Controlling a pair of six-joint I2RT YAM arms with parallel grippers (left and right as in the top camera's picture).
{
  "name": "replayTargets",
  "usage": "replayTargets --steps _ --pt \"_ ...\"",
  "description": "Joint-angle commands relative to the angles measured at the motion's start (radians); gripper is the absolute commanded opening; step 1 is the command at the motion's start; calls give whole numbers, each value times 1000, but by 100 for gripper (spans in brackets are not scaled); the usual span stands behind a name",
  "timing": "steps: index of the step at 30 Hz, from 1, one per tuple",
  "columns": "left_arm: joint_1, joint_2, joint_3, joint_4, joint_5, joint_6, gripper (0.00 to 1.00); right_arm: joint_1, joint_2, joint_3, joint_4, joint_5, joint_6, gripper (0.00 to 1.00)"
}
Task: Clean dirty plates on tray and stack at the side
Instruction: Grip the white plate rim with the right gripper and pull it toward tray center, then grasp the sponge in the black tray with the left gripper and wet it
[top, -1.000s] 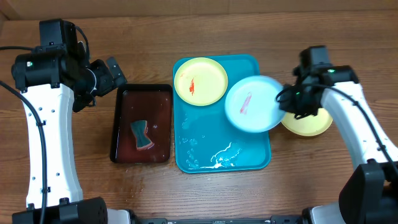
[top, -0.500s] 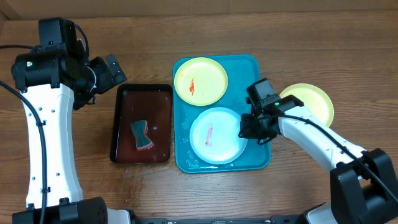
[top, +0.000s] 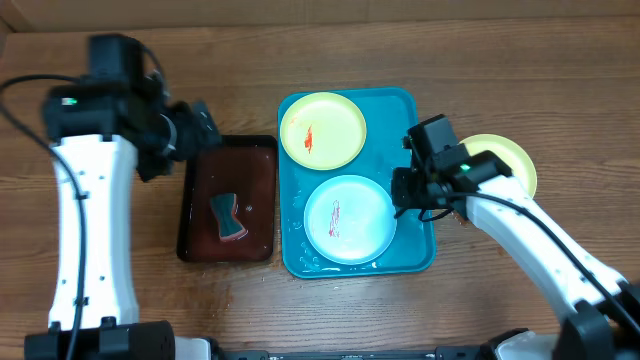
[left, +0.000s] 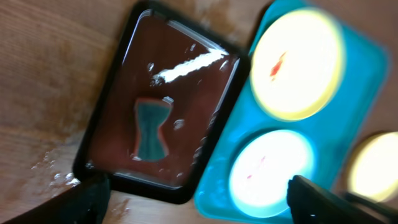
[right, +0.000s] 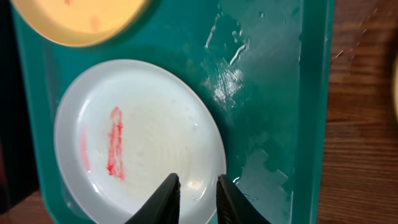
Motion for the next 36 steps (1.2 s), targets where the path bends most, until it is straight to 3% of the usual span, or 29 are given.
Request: replayTargets --steps 1,6,8,11,15,19,24,26,36 --pt "-72 3 -150 41 -203 17 83 -3 -54 31 -6 12 -14 22" --pt "-98 3 -341 188 -236 17 69 -3 -60 31 -54 12 -14 22" --pt "-95 3 -410 254 -236 -3 68 -3 -60 31 -64 12 -14 22" --pt "-82 4 -515 340 -206 -98 51 -3 -60 31 -75 12 -14 22" --pt "-89 52 -612 469 -137 -111 47 -3 -60 31 -71 12 -14 22" --pt "-105 150 -621 492 -136 -111 41 -3 -60 31 -72 12 -14 22" --pt "-116 260 -621 505 -130 -111 20 -3 -60 31 -85 12 -14 22" --pt "-116 278 -621 507 -130 -110 4 -3 -60 31 -90 12 -14 22" --pt "-116 250 -496 390 -130 -79 4 -3 -60 31 -96 12 -14 22"
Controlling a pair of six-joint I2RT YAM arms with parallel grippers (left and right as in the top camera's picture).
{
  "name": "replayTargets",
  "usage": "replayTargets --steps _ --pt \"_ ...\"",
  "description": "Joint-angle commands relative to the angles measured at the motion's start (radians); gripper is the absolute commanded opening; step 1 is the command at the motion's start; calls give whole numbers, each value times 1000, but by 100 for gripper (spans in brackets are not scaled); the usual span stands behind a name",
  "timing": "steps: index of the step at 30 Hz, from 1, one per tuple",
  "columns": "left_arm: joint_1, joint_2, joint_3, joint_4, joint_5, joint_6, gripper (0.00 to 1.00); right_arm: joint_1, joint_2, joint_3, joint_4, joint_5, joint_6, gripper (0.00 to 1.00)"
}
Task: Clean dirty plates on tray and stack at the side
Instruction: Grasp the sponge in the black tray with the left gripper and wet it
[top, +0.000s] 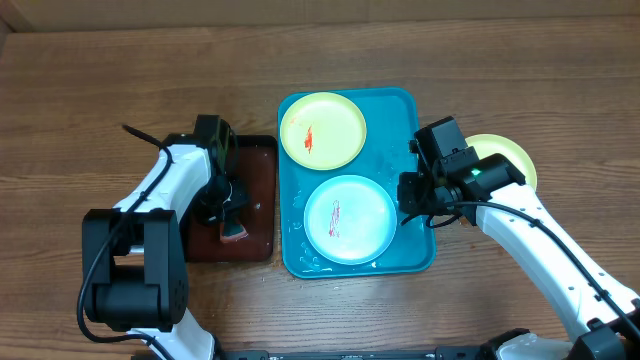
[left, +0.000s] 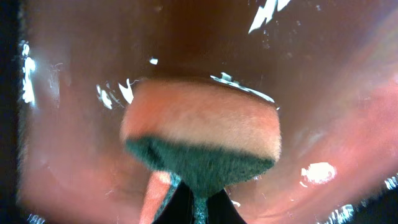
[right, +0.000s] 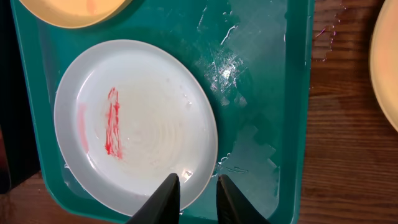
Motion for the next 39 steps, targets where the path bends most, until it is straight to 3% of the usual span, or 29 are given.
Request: replayTargets --steps 1,4,6,11,14,19,22,26,29,34,39 --pt "-8 5 87 -43 23 30 4 -3 -8 21 0 5 -10 22" --pt "-8 5 133 -58 54 69 5 -3 -8 22 0 5 -10 22" --pt "-8 5 135 -54 61 76 11 -3 -8 22 1 5 -10 22" --pt "-8 7 119 -44 6 76 45 -3 -8 22 0 5 -10 22" --pt "-8 7 112 -41 -6 76 52 -3 -8 21 0 5 -10 22" --pt "-21 8 69 23 -18 77 50 -3 -8 21 0 5 -10 22" --pt "-38 8 -2 110 -15 75 30 -3 -8 21 -2 5 -10 22" --pt "-55 8 -82 195 -18 72 22 -3 -8 21 -9 5 -10 22" --pt "-54 8 -94 219 -18 72 4 -3 -8 21 -8 5 -10 22" --pt "-52 7 -63 188 -17 76 4 -3 -8 21 -8 39 -5 21" --pt "-52 6 32 76 -18 97 4 -4 -8 21 -21 172 114 19"
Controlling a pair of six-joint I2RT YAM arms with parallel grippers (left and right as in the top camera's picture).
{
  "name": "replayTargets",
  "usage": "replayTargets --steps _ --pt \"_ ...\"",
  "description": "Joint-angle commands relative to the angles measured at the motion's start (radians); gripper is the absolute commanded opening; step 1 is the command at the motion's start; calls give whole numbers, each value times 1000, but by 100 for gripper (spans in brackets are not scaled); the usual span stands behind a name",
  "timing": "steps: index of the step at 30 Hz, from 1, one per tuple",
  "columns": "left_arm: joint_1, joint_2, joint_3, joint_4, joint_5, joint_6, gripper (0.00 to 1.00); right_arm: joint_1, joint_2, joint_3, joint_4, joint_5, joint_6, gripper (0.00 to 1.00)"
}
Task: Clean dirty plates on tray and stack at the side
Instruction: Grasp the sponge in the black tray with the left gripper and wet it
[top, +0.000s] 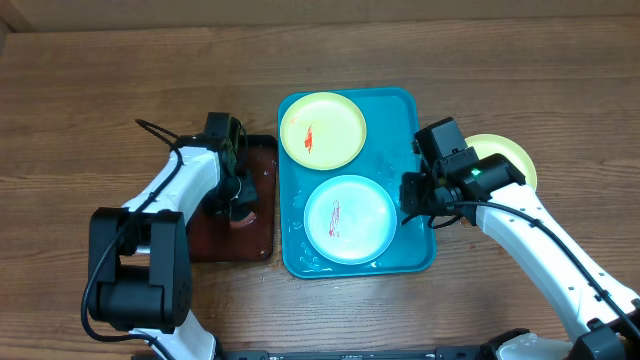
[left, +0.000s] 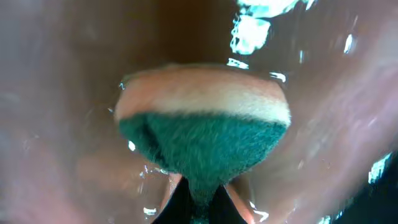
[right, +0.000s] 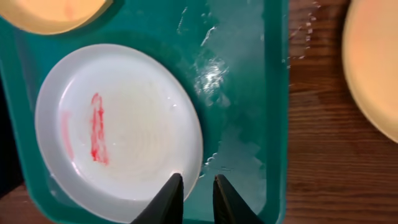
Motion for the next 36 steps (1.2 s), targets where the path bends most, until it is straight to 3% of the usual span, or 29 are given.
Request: replayTargets --steps 1,8,14,25,27,29,30,36 --pt "-6 7 90 -75 1 36 4 -4 -8 21 -8 131 100 20" --pt "-6 7 295 -264 -20 75 4 -6 -6 21 -19 146 109 28" --pt "-8 7 317 -295 -50 90 4 -11 1 21 -34 145 113 33" --pt "-8 7 21 29 -54 90 4 -10 1 21 -42 134 113 34" --pt "-7 7 3 45 -54 90 16 -10 1 21 -41 134 112 34" --pt "-7 7 6 41 -54 93 39 -10 1 21 -42 134 112 34" --pt "-7 6 13 33 -54 99 46 -10 1 21 -42 134 112 34" --pt "-6 7 115 -61 -66 109 45 -10 1 21 -41 134 112 34"
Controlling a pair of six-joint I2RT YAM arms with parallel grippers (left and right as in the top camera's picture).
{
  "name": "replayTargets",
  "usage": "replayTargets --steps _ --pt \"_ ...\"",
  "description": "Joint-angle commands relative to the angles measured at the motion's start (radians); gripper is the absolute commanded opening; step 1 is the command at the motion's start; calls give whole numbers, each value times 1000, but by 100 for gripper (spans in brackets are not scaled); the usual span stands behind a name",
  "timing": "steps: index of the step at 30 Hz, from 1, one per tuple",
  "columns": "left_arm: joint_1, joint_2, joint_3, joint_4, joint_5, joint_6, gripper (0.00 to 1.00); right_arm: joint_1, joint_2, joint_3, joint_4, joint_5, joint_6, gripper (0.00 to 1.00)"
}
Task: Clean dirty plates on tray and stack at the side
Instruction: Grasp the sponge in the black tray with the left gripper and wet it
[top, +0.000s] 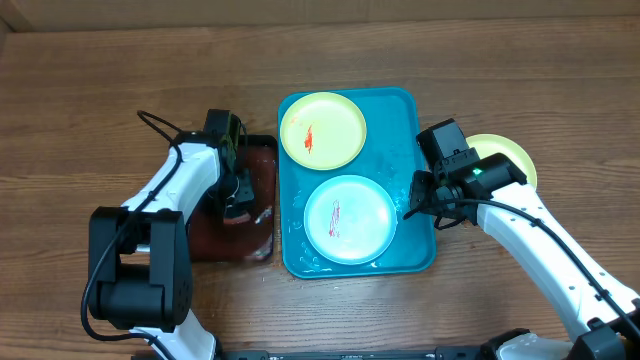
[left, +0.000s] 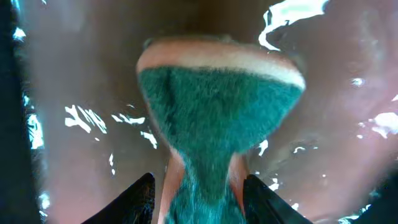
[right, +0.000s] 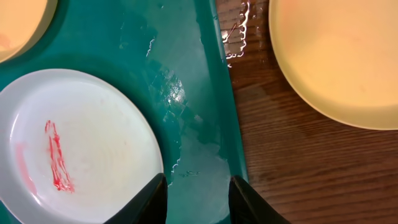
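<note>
A green-and-orange sponge (left: 217, 106) lies in the water of the dark brown basin (top: 200, 235). My left gripper (left: 199, 199) is down over it, open, with a finger on each side of its narrow waist. The teal tray (top: 420, 110) holds a yellow plate (top: 322, 130) and a white plate (right: 81, 143), each with a red smear. My right gripper (right: 196, 199) hangs open over the wet tray floor, just right of the white plate's rim, with nothing between its fingers.
A clean yellow plate (right: 336, 56) lies on the wooden table right of the tray. Water drops sit on the wood by the tray's right edge. The basin stands directly left of the tray.
My left gripper's fingers, pinched on the sponge before, now stand apart on either side of it. My right gripper has shifted right toward the tray's edge and its fingers are wider.
At first my left arm was high above the basin, where the sponge lay, and my right gripper hovered at the white plate's rim. Then my left gripper was in the basin, shut on the sponge, and stayed so. Now it is open around the sponge.
</note>
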Motion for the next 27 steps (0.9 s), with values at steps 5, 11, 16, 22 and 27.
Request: replayTargets --steps 5,11,16,22,27 --pt "-6 2 102 -34 -18 27 27 -2 0 21 5 6 8 34" --pt "-7 3 40 16 -42 30 30 -2 0 21 5 6 8 34" --pt "-8 16 -29 92 -19 30 28 -2 0 21 5 6 8 34" --pt "-7 28 -37 102 14 30 4 -2 0 21 5 6 8 34" --pt "-7 27 27 27 14 30 4 -3 0 21 5 13 8 34"
